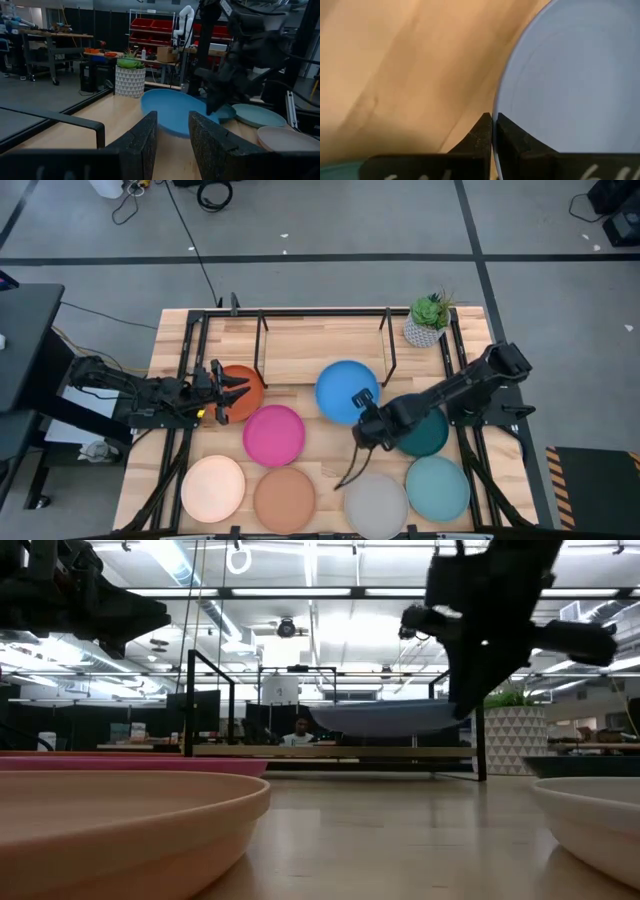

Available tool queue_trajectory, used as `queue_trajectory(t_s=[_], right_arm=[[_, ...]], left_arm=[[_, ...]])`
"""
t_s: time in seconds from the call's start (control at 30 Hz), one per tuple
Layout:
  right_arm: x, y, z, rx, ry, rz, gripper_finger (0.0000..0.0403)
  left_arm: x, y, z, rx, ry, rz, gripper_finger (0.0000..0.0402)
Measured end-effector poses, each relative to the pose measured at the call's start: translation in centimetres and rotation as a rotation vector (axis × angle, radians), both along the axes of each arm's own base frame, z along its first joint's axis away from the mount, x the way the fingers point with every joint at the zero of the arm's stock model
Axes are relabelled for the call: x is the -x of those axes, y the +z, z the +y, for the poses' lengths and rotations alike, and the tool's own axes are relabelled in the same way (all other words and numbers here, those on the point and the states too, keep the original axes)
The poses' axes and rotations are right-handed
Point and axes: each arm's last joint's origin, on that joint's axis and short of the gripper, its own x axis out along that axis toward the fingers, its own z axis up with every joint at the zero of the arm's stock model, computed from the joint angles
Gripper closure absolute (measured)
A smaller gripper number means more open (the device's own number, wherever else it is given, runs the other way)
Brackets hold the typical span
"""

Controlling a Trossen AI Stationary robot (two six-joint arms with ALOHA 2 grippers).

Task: Place and stack plates onto a shelf
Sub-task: Put the blue plate on the shelf

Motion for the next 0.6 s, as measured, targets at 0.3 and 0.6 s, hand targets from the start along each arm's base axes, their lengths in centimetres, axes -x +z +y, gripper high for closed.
queue_trajectory(t_s=[0.3,0.6], right_arm=[[-1.1,0.2,-4.9,-0.117,-0.106,0.015,0.0385],[-1.5,0.5,-9.1,-0.200,-0.292,-0.039,0.0386]], left_arm=[[0.0,0.0,0.0,0.000,0.000,0.000,0.0283],[0.0,-0.1,0.0,-0.005,0.000,0.015,0.0283]])
